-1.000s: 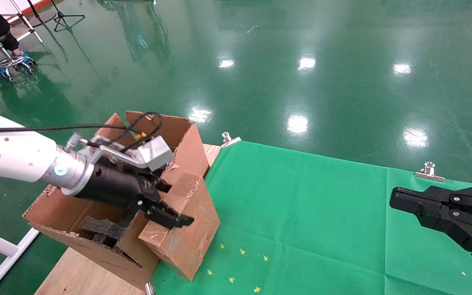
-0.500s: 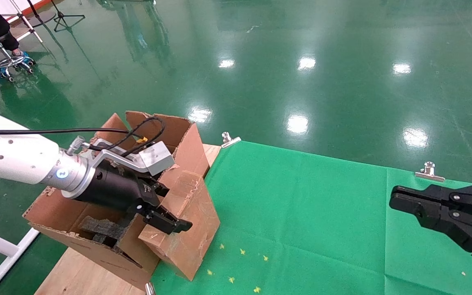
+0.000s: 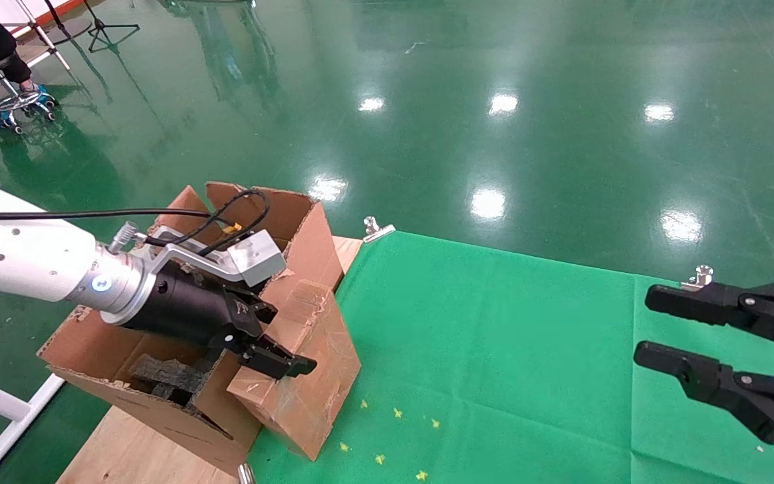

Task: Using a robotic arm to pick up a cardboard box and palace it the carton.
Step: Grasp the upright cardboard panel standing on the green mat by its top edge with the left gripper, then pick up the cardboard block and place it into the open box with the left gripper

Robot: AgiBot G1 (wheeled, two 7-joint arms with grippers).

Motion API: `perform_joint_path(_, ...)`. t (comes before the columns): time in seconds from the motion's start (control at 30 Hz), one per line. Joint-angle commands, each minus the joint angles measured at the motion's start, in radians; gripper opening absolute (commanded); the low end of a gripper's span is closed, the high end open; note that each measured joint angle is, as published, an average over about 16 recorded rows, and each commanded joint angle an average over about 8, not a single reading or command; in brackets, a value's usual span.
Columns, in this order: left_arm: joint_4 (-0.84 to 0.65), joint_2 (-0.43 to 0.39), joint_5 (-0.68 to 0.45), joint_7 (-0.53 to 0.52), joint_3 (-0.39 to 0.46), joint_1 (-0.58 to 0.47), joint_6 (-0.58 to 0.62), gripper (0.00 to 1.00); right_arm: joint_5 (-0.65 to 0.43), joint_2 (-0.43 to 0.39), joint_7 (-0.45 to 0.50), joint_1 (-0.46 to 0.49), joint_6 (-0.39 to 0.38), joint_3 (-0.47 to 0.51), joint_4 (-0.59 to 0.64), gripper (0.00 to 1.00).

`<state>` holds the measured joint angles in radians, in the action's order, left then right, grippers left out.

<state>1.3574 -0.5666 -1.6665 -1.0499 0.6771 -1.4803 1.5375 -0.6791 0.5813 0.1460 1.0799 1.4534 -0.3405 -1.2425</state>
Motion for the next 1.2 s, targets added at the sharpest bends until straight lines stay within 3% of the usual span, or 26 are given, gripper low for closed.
perform_joint_path(0.03, 0.0, 0.0, 0.0, 0.0, -0.001, 0.0, 0.0, 0.0, 0.0, 0.0, 0.0, 0.0, 0.0, 0.0, 0.0, 1.0)
perform_joint_path(0.63, -0.035, 0.011, 0.045, 0.028, -0.026, -0.032, -0.013, 0.0, 0.0, 0.0, 0.0, 0.0, 0.0, 0.0, 0.0, 1.0)
perform_joint_path(0.9, -0.059, 0.079, 0.065, 0.078, -0.12, -0.169, -0.062, 0.0, 0.0, 0.0, 0.0, 0.0, 0.0, 0.0, 0.0, 1.0)
perform_joint_path(1.2, -0.158, 0.147, -0.054, 0.123, -0.168, -0.314, -0.108, 0.0, 0.0, 0.0, 0.0, 0.0, 0.0, 0.0, 0.0, 1.0)
